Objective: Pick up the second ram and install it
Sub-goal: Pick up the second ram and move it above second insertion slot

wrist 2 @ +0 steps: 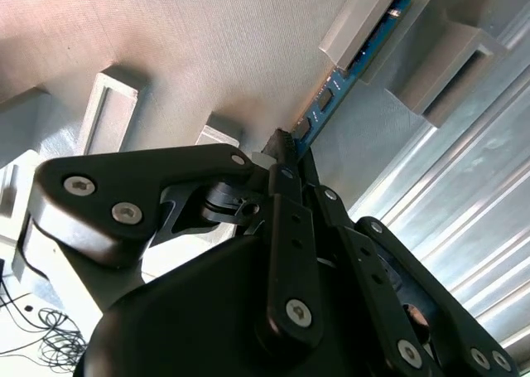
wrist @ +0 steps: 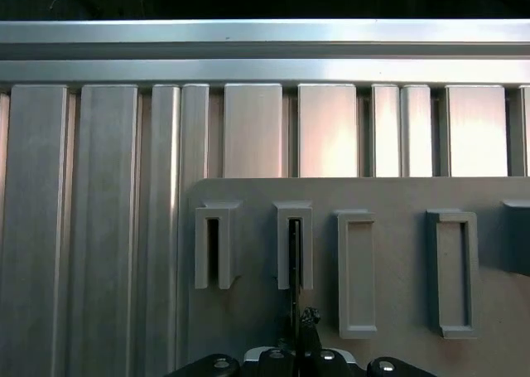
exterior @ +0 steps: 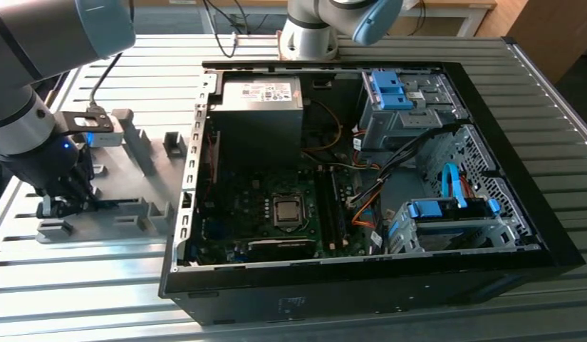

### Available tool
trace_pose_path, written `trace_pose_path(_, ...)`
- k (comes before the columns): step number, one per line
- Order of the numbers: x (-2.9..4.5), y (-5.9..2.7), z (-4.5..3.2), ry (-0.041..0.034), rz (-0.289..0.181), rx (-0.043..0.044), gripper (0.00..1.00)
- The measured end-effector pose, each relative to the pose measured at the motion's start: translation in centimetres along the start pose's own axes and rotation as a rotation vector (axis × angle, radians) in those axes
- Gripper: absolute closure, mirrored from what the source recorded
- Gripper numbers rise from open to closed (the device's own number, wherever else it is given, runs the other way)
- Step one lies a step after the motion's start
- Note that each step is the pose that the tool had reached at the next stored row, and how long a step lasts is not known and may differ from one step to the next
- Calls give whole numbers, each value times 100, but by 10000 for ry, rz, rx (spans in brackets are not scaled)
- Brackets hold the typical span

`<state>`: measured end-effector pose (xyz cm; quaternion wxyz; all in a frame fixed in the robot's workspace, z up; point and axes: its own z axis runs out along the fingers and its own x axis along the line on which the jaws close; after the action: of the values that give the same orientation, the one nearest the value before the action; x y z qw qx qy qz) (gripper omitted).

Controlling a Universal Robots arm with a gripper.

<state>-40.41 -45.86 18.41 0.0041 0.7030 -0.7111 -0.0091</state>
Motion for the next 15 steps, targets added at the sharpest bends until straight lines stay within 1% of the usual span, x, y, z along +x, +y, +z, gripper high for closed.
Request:
trace_pose_path(5,0,0,-8,0,6,0,86)
trace_pose_path(15,-1,2,-100,0,6,0,86)
